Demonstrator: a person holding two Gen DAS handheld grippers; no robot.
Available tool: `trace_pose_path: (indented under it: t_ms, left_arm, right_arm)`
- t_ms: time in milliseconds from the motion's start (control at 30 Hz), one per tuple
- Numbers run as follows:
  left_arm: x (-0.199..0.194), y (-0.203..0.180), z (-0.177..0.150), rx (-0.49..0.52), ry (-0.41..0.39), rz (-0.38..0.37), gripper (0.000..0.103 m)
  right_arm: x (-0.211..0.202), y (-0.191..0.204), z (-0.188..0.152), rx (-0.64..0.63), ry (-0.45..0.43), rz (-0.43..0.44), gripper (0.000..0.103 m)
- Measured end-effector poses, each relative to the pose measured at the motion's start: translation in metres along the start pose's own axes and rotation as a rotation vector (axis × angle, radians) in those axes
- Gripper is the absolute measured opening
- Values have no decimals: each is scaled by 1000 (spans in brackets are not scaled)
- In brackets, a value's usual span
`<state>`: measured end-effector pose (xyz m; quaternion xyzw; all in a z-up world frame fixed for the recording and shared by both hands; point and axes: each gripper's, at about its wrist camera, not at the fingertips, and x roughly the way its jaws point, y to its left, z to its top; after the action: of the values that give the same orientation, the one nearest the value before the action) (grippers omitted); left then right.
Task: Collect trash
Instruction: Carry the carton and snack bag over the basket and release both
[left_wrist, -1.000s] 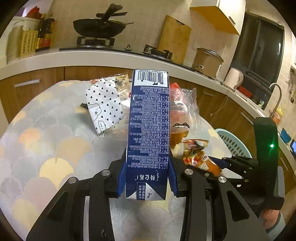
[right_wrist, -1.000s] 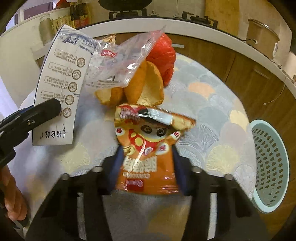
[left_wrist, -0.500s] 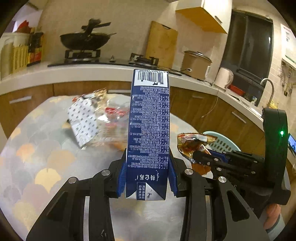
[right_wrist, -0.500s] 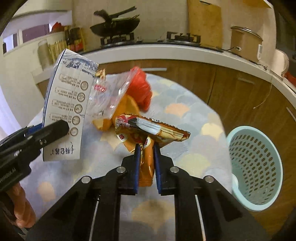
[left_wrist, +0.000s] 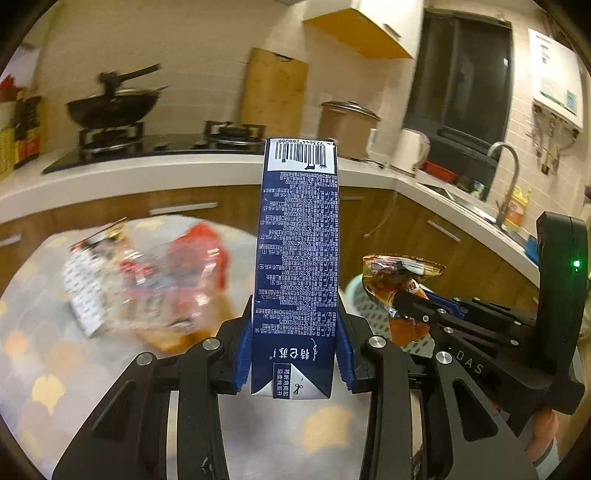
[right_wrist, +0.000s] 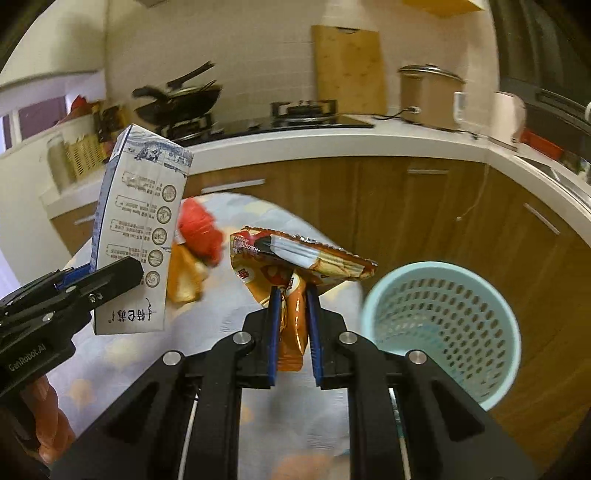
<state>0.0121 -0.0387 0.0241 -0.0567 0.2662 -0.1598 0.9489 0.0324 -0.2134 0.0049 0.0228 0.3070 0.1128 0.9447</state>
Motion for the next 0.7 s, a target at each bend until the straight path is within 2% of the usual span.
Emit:
trace_pose_path:
  t_ms: [300, 433, 700]
  left_arm:
    - [57, -71, 7, 70, 78, -83, 35]
    - [95, -94, 9, 81, 148, -115, 35]
    - [158, -120, 3, 75, 256, -158, 35]
  right_arm:
    - [-6, -78, -7, 75, 7, -128, 12]
    - [-1, -121, -12, 139, 20, -177, 12]
    - [22, -189, -31, 261, 80, -200, 12]
